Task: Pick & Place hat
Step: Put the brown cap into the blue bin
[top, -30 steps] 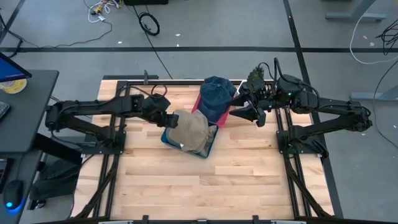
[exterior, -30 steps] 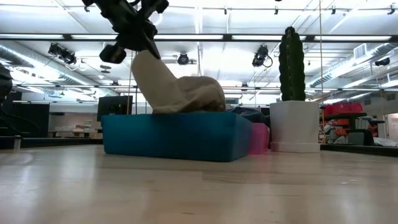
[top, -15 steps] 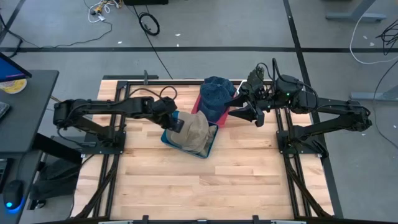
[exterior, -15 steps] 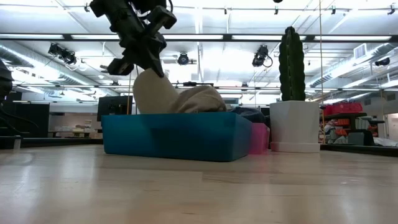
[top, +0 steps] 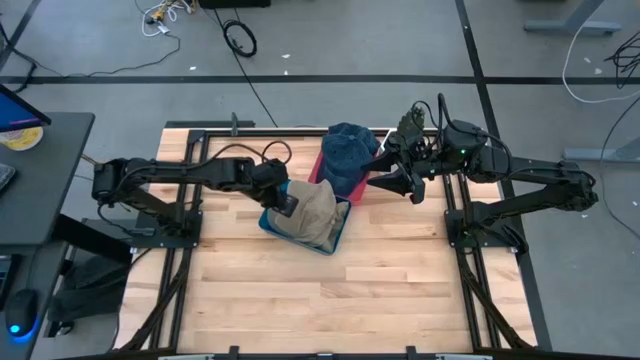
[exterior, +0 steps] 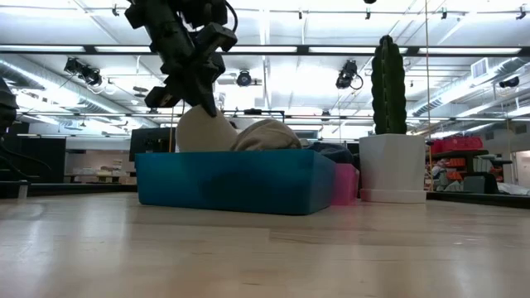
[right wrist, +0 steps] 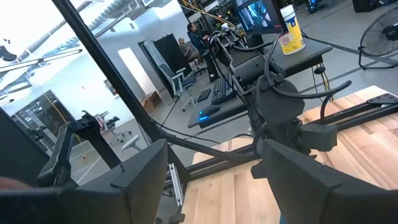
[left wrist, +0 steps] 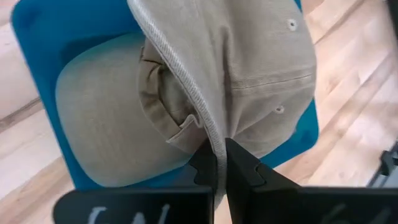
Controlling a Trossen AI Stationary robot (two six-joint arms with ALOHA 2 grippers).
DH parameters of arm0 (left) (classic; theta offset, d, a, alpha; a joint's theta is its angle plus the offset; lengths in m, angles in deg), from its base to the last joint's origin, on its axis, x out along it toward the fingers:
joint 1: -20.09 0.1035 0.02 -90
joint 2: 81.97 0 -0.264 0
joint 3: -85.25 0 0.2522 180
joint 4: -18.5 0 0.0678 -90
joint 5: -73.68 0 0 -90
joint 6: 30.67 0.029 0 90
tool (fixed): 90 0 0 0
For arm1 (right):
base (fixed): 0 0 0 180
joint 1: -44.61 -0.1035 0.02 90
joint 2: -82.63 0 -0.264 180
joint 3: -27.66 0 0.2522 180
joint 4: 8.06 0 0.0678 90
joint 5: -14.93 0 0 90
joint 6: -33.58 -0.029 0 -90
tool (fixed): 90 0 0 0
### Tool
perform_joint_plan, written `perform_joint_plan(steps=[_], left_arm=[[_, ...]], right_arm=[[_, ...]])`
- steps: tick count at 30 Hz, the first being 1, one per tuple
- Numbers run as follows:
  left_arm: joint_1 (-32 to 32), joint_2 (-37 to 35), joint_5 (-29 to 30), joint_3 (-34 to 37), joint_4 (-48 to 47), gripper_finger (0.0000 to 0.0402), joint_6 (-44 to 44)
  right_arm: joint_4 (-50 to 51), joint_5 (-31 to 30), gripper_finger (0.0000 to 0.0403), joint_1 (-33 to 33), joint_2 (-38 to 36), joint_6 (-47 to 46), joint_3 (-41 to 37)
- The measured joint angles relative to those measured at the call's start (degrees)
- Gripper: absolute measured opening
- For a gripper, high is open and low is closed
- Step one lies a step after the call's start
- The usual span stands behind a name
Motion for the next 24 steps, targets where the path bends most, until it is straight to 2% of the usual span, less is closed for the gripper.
perform_joint_plan(steps=[14, 24], left_arm=[[-0.31, 1.97, 2.69, 0.02, -3.14, 0.0013, 1.10], [-0.48, 1.10, -6.55, 0.29, -3.79, 0.0013, -0.86]], right_arm=[[-0.02, -0.02, 0.0265, 0.00, 0.81, 0.02, 0.00], [-0.37, -0.02, 0.0265, 0.00, 0.81, 0.02, 0.00]])
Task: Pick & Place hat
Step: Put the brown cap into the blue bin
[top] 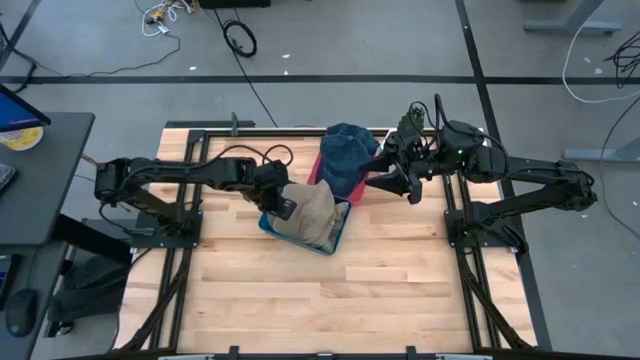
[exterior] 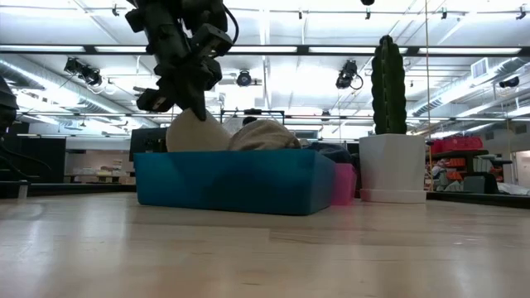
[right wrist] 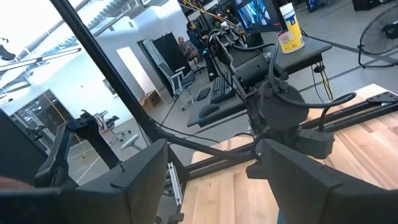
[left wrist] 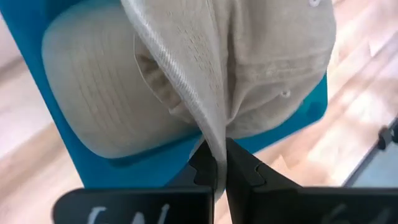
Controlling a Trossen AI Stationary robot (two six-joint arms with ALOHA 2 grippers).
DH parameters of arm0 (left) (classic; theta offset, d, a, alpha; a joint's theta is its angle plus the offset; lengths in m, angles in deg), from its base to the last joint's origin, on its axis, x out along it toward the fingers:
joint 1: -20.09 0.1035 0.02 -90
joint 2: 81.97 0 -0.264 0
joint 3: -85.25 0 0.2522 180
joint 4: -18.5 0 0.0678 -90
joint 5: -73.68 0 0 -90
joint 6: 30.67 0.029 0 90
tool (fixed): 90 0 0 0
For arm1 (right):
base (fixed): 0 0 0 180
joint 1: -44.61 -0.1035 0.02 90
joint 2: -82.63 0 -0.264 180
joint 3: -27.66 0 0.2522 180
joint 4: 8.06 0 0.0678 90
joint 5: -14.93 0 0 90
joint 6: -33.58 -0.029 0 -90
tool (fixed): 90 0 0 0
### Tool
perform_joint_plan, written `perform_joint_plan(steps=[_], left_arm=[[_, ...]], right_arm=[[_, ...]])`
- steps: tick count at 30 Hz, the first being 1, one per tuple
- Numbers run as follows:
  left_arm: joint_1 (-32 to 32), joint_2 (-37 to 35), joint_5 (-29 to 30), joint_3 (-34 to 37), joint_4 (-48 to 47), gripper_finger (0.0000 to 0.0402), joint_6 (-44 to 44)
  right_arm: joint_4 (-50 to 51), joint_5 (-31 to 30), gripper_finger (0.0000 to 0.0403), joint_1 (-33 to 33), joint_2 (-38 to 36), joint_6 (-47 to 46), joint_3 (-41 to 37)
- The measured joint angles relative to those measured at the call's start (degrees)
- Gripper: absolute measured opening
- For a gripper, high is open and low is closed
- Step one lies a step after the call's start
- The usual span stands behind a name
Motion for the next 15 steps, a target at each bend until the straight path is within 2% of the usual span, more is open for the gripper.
perform_joint_plan(steps=[7, 15], left_arm=[[0.02, -3.09, -2.77, 0.14, -0.84, 0.0013, 0.51], [-0.11, -3.07, -7.70, 0.12, -0.86, 0.0013, 1.68]], right_arm=[[-0.03, 0.00, 0.0265, 0.00, 0.00, 0.00, 0.00], [0.69, -1.78, 0.0265, 0.00, 0.00, 1.04, 0.00]])
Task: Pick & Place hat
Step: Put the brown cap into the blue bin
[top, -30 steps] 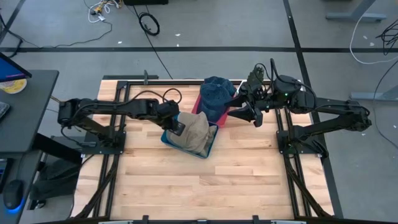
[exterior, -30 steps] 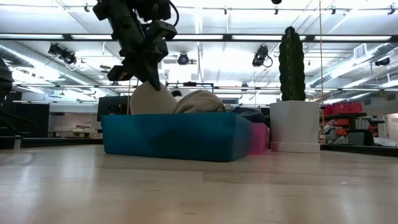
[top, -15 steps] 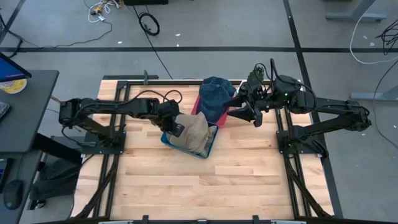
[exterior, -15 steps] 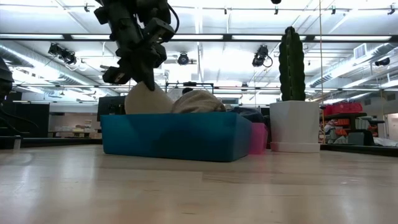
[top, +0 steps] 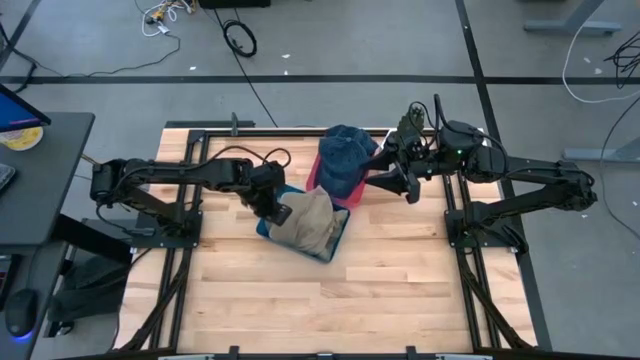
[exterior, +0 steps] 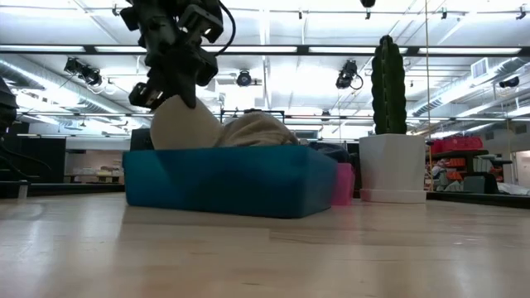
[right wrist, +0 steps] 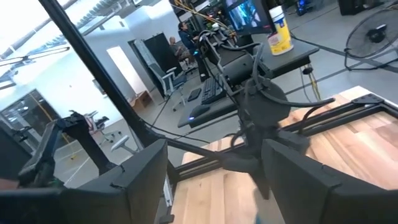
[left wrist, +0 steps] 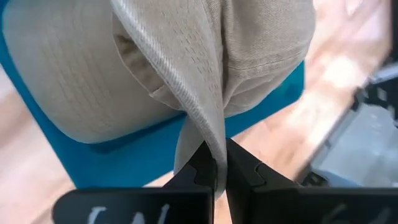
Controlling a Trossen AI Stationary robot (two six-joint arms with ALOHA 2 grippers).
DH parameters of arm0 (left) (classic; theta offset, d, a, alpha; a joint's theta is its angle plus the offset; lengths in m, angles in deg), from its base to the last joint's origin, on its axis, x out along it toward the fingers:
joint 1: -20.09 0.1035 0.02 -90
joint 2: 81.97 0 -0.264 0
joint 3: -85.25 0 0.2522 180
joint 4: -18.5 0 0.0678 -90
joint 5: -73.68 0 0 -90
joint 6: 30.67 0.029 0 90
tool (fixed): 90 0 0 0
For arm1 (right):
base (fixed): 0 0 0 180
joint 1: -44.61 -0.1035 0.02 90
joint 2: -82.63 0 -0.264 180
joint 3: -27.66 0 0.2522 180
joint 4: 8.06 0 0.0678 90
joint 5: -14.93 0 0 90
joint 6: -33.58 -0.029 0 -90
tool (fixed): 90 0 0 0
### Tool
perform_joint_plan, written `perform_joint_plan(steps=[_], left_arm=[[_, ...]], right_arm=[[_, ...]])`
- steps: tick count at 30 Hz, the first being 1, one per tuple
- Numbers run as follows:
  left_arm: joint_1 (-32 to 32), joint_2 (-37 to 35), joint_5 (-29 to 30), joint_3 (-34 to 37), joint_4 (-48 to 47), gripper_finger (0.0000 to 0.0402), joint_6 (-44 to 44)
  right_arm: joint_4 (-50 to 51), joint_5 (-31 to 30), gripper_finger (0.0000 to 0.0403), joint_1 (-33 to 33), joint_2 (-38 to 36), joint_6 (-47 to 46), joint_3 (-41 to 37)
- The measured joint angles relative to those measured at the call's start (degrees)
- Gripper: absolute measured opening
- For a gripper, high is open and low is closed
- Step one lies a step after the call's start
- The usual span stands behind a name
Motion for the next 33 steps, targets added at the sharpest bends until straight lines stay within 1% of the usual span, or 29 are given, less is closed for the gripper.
perform_joint_plan(steps=[5, 9, 13, 16, 24, 29, 33], left_arm=[[-0.07, -1.28, -6.23, 0.02, 1.89, 0.0013, -0.22], [0.20, -2.14, -7.14, -0.02, 1.68, 0.0013, 0.00], [0.83, -1.23, -8.53, -0.13, -1.84, 0.0013, 0.55], [0.79, 0.16, -7.78, -0.15, -3.45, 0.0013, 1.62], [0.81, 5.66, -5.98, -0.40, -2.66, 0.0013, 2.40], [0.72, 7.03, -2.34, -0.38, 0.01, 0.0014, 2.82], [0.19, 7.19, 2.91, -0.35, 0.92, 0.0015, 3.55]], right_arm=[[0.28, -0.19, 0.0265, 0.02, 0.00, 0.45, 0.00], [0.57, -0.19, 0.0265, 0.02, 0.00, 0.47, 0.00], [0.59, -0.19, 0.0265, 0.02, 0.00, 0.47, 0.00], [0.48, -0.19, 0.0265, 0.02, 0.02, 0.47, 0.00], [0.56, -0.19, 0.0265, 0.02, 0.02, 0.47, 0.00], [0.57, -0.19, 0.0265, 0.02, 0.02, 0.47, 0.00], [0.55, -0.19, 0.0265, 0.02, 0.02, 0.47, 0.00]])
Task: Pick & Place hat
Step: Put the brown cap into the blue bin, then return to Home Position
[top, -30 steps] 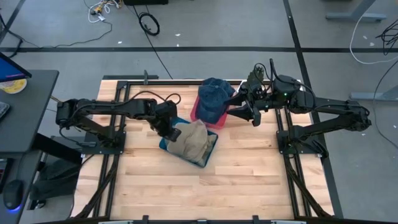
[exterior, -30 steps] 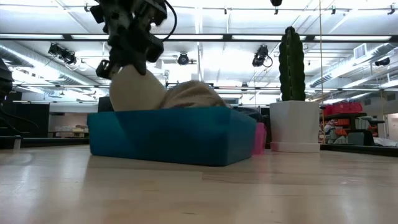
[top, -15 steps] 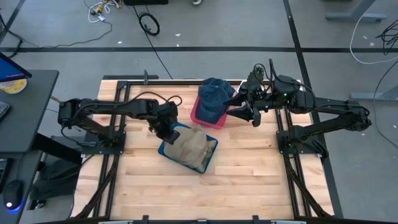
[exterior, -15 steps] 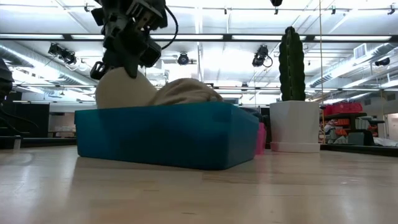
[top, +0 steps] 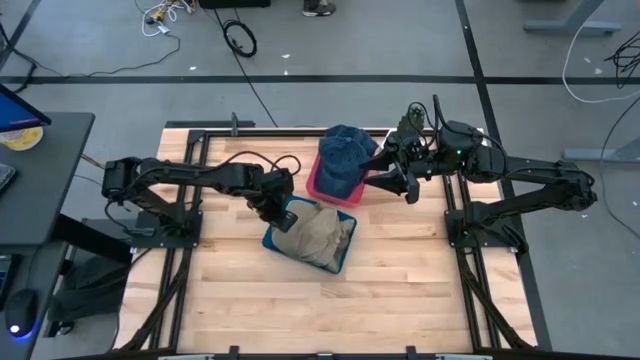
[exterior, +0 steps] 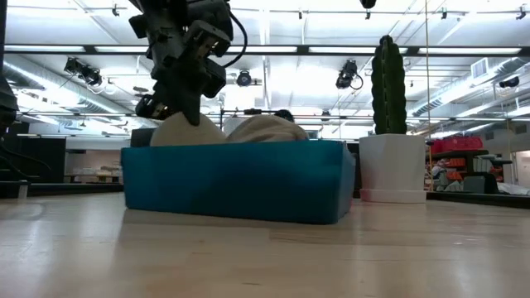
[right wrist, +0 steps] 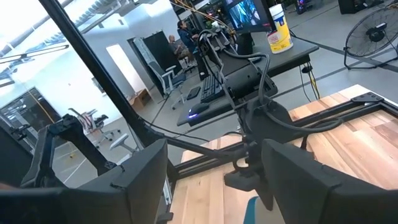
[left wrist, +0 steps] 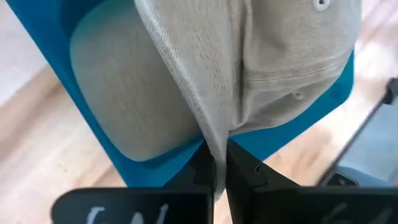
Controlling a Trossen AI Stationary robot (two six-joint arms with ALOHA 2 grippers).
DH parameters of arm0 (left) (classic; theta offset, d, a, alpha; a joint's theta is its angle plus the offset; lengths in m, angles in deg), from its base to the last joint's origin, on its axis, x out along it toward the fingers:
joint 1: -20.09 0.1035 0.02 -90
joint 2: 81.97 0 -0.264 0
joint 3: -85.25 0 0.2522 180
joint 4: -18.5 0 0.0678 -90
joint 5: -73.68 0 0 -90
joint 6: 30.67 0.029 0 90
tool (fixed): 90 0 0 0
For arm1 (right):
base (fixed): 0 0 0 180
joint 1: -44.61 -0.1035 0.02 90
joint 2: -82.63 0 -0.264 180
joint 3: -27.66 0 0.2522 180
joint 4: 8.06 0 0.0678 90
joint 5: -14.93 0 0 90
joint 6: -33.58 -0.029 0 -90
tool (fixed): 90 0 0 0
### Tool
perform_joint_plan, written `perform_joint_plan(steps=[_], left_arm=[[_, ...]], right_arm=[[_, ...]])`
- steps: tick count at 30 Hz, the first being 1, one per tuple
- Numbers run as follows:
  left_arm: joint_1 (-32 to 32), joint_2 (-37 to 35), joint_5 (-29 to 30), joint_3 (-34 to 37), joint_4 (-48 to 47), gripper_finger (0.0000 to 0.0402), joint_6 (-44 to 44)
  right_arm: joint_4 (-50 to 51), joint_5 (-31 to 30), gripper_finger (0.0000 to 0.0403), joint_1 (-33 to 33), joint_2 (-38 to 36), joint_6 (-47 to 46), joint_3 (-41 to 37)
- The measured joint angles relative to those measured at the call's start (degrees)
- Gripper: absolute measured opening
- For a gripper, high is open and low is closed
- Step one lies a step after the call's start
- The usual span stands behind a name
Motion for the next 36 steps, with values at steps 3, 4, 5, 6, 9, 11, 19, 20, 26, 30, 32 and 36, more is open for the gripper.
perform_joint_plan(steps=[3, 4, 5, 6, 9, 11, 19, 20, 26, 30, 32, 36], left_arm=[[-0.53, 0.00, 2.95, 0.04, -0.20, 0.0027, -0.05], [-0.84, 0.00, 4.26, 0.07, -0.41, 0.0035, -0.18], [-1.15, 0.02, 5.58, 0.11, -0.54, 0.0045, -0.52], [-1.41, 0.04, 6.47, 0.16, -0.99, 0.0057, -0.60], [-1.99, 0.32, 8.92, 0.32, -3.04, 0.0101, -0.99], [-2.56, 0.63, 11.25, 0.50, -4.50, 0.0135, -1.77], [-4.74, 0.28, 12.36, 0.37, -5.00, 0.0265, -2.23], [-4.99, 0.28, 12.17, 0.37, -5.02, 0.0274, -2.37], [-6.53, -1.36, 12.52, 0.24, -4.92, 0.0292, -3.48], [-6.99, -4.50, 16.17, 0.22, -5.62, 0.0285, -4.72], [-6.97, -6.79, 18.34, 0.22, -6.31, 0.0280, -4.99], [-7.03, -12.06, 22.27, 0.22, -5.65, 0.0257, -1.48]], right_arm=[[0.00, 0.00, 0.0265, 0.00, 0.00, 0.00, 0.00], [0.00, 0.00, 0.0265, 0.00, 0.00, 0.00, 0.00], [0.00, 0.00, 0.0265, 0.00, 0.00, 0.00, 0.00], [0.00, 0.00, 0.0265, 0.00, 0.00, 0.00, 0.00], [0.00, 0.00, 0.0265, 0.00, 0.00, 0.01, 0.00], [0.00, 0.00, 0.0265, 0.00, 0.02, 0.02, 0.00], [-0.02, 0.00, 0.0265, 0.00, 0.02, 0.02, 0.00], [-0.02, 0.00, 0.0265, 0.00, 0.02, 0.02, 0.00], [-0.02, 0.00, 0.0265, 0.00, 0.02, 0.02, 0.00], [-0.02, 0.00, 0.0265, 0.00, 0.02, 0.02, 0.00], [0.00, 0.00, 0.0265, 0.00, 0.04, 0.02, 0.00], [0.02, 0.01, 0.0265, 0.00, 0.04, 0.04, 0.00]])
